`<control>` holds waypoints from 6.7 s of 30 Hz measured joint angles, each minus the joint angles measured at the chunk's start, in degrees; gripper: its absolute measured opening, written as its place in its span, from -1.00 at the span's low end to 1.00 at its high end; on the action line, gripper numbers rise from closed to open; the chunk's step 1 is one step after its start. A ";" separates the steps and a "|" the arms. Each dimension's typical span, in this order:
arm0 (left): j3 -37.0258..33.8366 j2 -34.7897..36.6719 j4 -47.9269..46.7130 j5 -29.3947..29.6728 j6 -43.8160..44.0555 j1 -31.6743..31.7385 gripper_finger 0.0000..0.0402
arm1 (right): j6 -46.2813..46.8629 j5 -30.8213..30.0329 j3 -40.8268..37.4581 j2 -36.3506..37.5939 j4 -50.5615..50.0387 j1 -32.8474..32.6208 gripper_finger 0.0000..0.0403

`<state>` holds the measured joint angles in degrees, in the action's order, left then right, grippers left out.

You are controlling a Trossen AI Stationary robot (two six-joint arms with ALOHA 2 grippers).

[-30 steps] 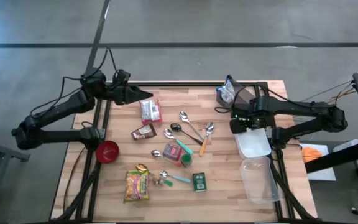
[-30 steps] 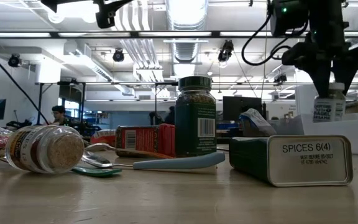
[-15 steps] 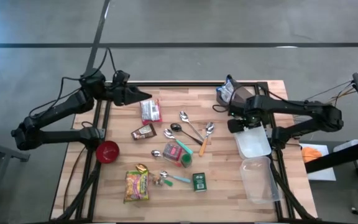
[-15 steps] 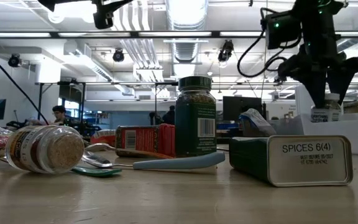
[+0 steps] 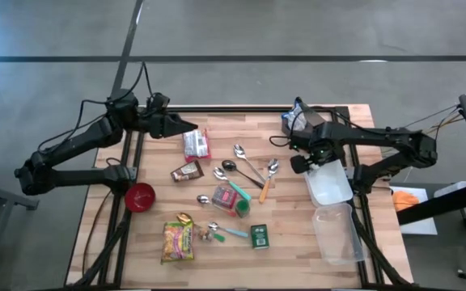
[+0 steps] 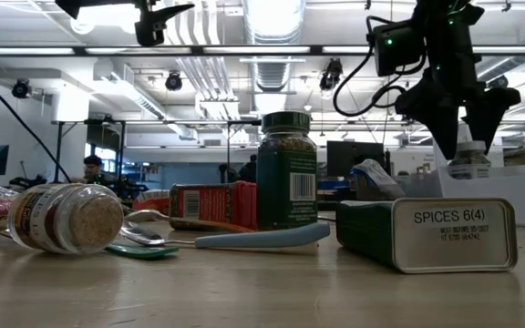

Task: Pick & Place Food Item
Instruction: Put the white seasoning bottle into the white bin, then put the brown spoon into the transparent bin

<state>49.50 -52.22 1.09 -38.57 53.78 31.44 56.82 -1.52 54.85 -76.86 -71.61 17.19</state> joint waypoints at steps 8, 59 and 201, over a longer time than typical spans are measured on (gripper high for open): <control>-0.02 -0.01 -1.39 0.00 -0.31 0.00 0.74 | 0.18 0.00 -0.04 0.68 -0.44 0.00 0.63; 0.00 3.13 -16.50 -0.01 -11.87 0.20 0.74 | 22.76 -2.42 22.33 -25.84 10.98 -14.77 0.63; 0.09 4.75 -20.49 1.07 -10.49 0.20 0.74 | 63.58 -2.63 12.75 1.71 -5.30 -60.87 -0.93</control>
<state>49.58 -47.46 -19.40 -37.50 43.29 31.64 120.40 -4.15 67.60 -75.16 -76.91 -43.68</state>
